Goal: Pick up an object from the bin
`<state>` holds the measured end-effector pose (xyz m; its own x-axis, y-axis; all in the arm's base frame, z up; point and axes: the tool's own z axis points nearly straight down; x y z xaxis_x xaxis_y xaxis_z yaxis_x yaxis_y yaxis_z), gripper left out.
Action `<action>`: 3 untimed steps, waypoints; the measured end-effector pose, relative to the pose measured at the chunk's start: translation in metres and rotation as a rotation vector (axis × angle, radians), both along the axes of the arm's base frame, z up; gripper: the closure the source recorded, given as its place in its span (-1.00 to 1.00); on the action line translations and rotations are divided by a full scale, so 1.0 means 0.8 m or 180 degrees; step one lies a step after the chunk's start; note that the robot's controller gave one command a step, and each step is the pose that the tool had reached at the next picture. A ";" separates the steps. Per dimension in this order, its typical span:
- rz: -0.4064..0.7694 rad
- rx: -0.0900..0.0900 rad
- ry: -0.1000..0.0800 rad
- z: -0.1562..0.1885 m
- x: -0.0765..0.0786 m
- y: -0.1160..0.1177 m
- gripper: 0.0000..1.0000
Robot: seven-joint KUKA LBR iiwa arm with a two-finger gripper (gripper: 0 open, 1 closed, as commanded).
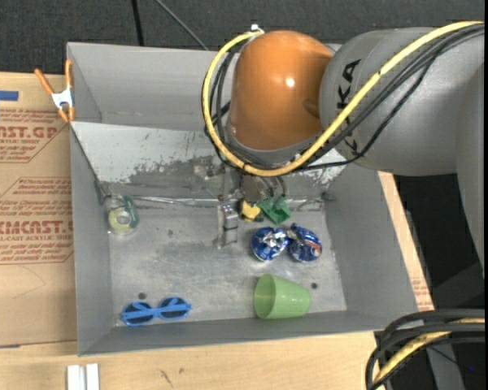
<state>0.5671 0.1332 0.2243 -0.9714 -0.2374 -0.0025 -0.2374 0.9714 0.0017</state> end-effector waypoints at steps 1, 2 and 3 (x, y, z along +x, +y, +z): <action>0.0278 -0.0005 0.0033 -0.108 -0.051 0.034 -1.00; 0.0133 -0.0003 0.0019 -0.181 -0.104 0.077 -1.00; 0.0121 -0.0002 0.0008 -0.177 -0.101 0.074 1.00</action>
Offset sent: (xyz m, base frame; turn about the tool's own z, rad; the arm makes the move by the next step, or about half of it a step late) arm -0.0375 0.0251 -0.0816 -0.0825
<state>0.4863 0.1923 0.0827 -0.9617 -0.2742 0.0000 -0.2742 0.9617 0.0017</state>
